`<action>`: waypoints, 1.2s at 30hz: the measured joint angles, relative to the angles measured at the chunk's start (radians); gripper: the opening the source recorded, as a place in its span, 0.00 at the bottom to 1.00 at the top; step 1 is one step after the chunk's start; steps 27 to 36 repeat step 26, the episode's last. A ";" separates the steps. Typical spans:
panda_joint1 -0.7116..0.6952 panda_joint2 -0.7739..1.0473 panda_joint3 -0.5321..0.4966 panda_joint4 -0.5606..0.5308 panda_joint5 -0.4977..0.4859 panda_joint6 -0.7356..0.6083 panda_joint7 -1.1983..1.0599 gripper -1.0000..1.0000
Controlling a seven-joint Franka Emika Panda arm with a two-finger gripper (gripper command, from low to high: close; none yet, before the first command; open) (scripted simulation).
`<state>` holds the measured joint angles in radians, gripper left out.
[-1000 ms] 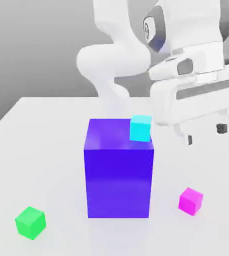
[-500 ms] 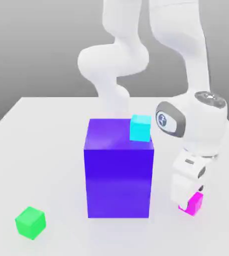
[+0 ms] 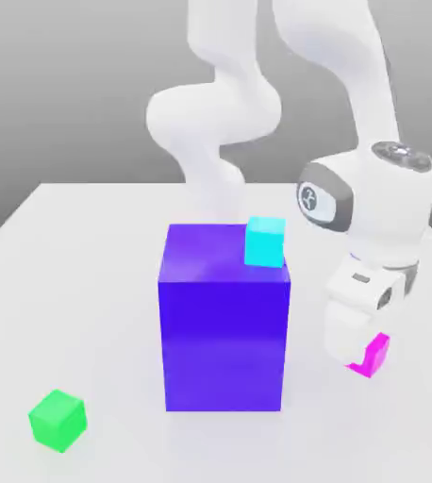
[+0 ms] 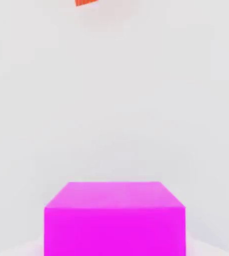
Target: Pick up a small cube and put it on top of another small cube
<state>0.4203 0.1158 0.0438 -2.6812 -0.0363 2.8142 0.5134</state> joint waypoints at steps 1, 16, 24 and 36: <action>-0.024 -0.004 -0.021 0.016 0.002 -0.009 -0.023 0.00; -0.578 -0.026 -0.322 0.199 0.062 -0.189 -0.509 0.00; -0.631 0.145 -0.276 0.181 0.194 -0.064 -0.638 1.00; -0.631 0.145 -0.276 0.181 0.194 -0.064 -0.638 1.00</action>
